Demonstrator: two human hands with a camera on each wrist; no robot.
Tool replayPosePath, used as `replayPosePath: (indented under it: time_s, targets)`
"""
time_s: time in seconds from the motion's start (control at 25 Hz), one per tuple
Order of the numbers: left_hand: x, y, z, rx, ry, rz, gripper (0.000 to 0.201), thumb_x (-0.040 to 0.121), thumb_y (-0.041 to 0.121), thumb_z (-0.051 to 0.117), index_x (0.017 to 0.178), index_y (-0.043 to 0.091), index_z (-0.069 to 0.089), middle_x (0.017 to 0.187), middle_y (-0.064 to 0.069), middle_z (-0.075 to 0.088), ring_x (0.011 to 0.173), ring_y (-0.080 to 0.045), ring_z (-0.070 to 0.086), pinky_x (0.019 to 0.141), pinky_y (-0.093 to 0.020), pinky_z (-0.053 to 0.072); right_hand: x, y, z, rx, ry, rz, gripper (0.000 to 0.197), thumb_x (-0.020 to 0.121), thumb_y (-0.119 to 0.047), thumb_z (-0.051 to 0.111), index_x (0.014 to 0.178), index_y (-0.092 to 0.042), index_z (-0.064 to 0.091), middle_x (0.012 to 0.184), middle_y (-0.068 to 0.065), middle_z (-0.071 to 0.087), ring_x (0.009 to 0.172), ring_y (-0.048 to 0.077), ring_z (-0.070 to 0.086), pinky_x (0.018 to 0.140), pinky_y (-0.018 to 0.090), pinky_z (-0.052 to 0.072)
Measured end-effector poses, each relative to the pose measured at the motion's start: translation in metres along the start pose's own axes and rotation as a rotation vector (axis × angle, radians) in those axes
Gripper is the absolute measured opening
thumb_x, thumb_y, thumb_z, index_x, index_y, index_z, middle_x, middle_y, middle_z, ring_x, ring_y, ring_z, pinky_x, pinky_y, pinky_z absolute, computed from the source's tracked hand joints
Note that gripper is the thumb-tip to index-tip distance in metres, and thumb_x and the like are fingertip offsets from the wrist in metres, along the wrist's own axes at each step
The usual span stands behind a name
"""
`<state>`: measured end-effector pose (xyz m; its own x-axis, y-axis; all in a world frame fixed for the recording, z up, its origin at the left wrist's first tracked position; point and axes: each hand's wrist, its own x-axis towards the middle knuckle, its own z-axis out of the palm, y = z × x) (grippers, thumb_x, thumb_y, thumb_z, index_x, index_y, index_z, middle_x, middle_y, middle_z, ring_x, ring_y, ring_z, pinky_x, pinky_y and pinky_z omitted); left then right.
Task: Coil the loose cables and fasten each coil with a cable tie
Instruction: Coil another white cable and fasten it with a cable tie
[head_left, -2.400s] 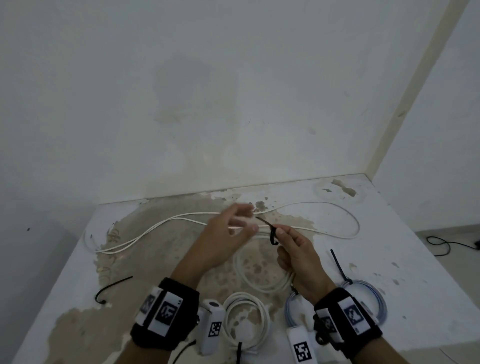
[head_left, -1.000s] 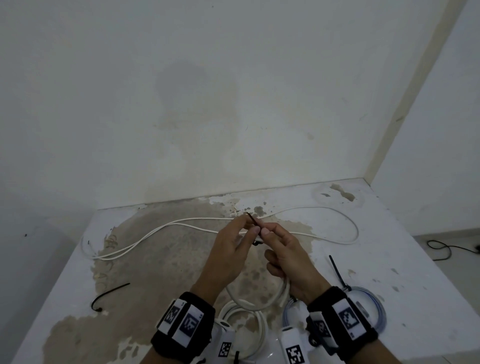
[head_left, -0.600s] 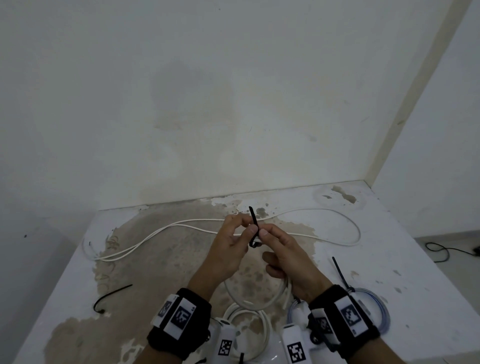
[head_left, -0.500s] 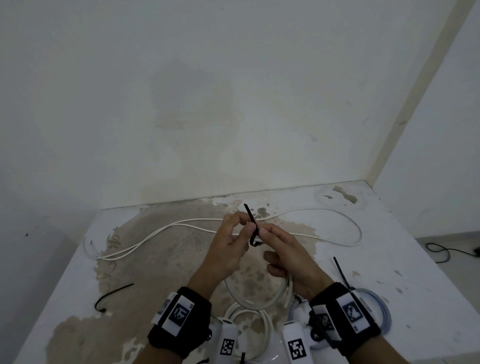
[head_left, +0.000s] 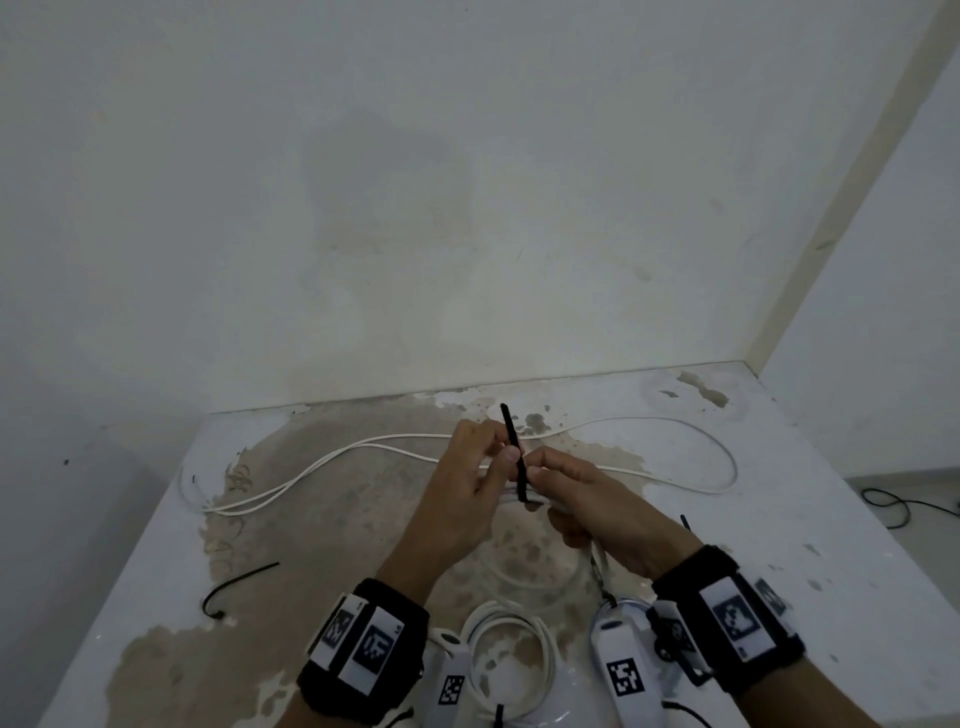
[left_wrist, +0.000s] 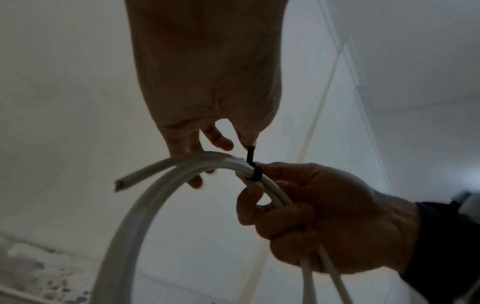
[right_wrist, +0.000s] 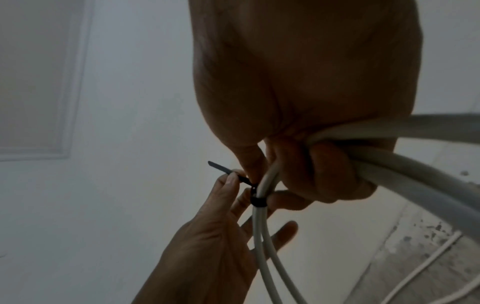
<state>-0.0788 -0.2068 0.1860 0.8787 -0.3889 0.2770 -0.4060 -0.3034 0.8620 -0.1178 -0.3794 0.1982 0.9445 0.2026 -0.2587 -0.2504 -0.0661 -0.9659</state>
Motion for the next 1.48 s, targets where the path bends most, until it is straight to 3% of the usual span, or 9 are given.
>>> replayPosePath:
  time_s: [0.24,0.56,0.76,0.92,1.08,1.16,1.28,1.36,1.48]
  targets:
    - [0.003,0.013,-0.003,-0.257,0.124,0.037,0.018,0.099,0.024,0.047,0.097,0.009,0.057,0.094,-0.009,0.065,0.091,-0.022,0.064,0.084,-0.039,0.050,0.007,0.002,0.015,0.196,0.066,-0.083,0.022,0.107,-0.024,0.041,0.101,-0.014,0.059,0.063,-0.001,0.027,0.051,0.012,0.016,0.049,0.028,0.013]
    - [0.011,0.004,-0.016,-0.179,0.101,0.048,0.021,0.095,0.036,0.049,0.096,0.018,0.059,0.092,0.004,0.063,0.088,-0.013,0.061,0.081,-0.037,0.047,0.013,0.004,0.015,0.187,0.073,-0.137,0.025,0.106,-0.023,0.044,0.102,-0.006,0.062,0.059,-0.004,0.035,0.049,0.012,0.018,0.047,0.026,0.017]
    - [-0.011,-0.015,-0.024,-0.116,0.079,0.027,0.017,0.095,0.033,0.050,0.096,0.019,0.059,0.094,0.000,0.058,0.086,-0.014,0.056,0.074,-0.030,0.041,0.018,0.019,0.030,0.164,0.123,-0.136,0.030,0.105,-0.024,0.048,0.080,-0.027,0.065,0.064,0.000,0.029,0.052,0.011,0.019,0.047,0.025,0.016]
    - [-0.021,-0.030,-0.042,-0.047,0.022,-0.001,0.016,0.093,0.033,0.052,0.102,0.030,0.066,0.100,0.002,0.059,0.091,-0.011,0.057,0.074,-0.025,0.041,0.021,0.025,0.035,0.138,0.132,-0.171,0.022,0.106,-0.022,0.047,0.097,-0.019,0.067,0.062,-0.006,0.043,0.049,0.009,0.025,0.047,0.023,0.021]
    - [-0.054,-0.066,-0.046,-0.077,0.093,-0.262,0.026,0.098,0.032,0.054,0.123,0.033,0.055,0.118,0.011,0.058,0.103,0.003,0.058,0.083,-0.017,0.046,0.033,0.037,0.054,0.401,0.038,-0.050,0.023,0.107,-0.023,0.043,0.108,-0.011,0.063,0.065,-0.001,0.043,0.048,0.010,0.022,0.046,0.025,0.017]
    - [-0.069,-0.071,-0.035,-0.199,0.065,-0.344,0.021,0.100,0.026,0.050,0.119,0.019,0.057,0.095,0.002,0.065,0.079,-0.010,0.066,0.073,-0.025,0.054,0.044,0.048,0.065,0.485,0.035,0.048,0.024,0.107,-0.022,0.042,0.109,-0.011,0.062,0.064,0.000,0.044,0.045,0.008,0.023,0.040,0.020,0.020]
    - [-0.087,-0.089,-0.028,-0.359,0.118,-0.523,0.028,0.104,0.026,0.041,0.104,0.002,0.054,0.056,0.000,0.038,0.043,-0.015,0.035,0.043,-0.027,0.035,0.057,0.068,0.077,0.359,0.054,0.155,0.029,0.108,-0.024,0.040,0.116,-0.006,0.062,0.070,0.005,0.051,0.047,0.011,0.033,0.042,0.022,0.031]
    - [-0.103,-0.113,-0.030,-0.335,0.184,-0.672,0.036,0.105,0.032,0.038,0.094,0.002,0.054,0.052,0.003,0.031,0.043,-0.012,0.026,0.042,-0.023,0.026,0.062,0.086,0.086,0.200,0.009,0.223,0.032,0.108,-0.023,0.041,0.120,-0.002,0.062,0.082,0.011,0.060,0.056,0.017,0.051,0.052,0.028,0.047]
    - [-0.134,-0.166,-0.036,-0.156,0.283,-0.968,0.036,0.105,0.033,0.035,0.086,0.011,0.056,0.062,-0.004,0.041,0.052,-0.019,0.037,0.051,-0.028,0.033,0.067,0.113,0.090,-0.014,-0.060,0.358,0.032,0.106,-0.018,0.043,0.131,-0.003,0.057,0.106,0.014,0.066,0.084,0.025,0.066,0.074,0.034,0.055]
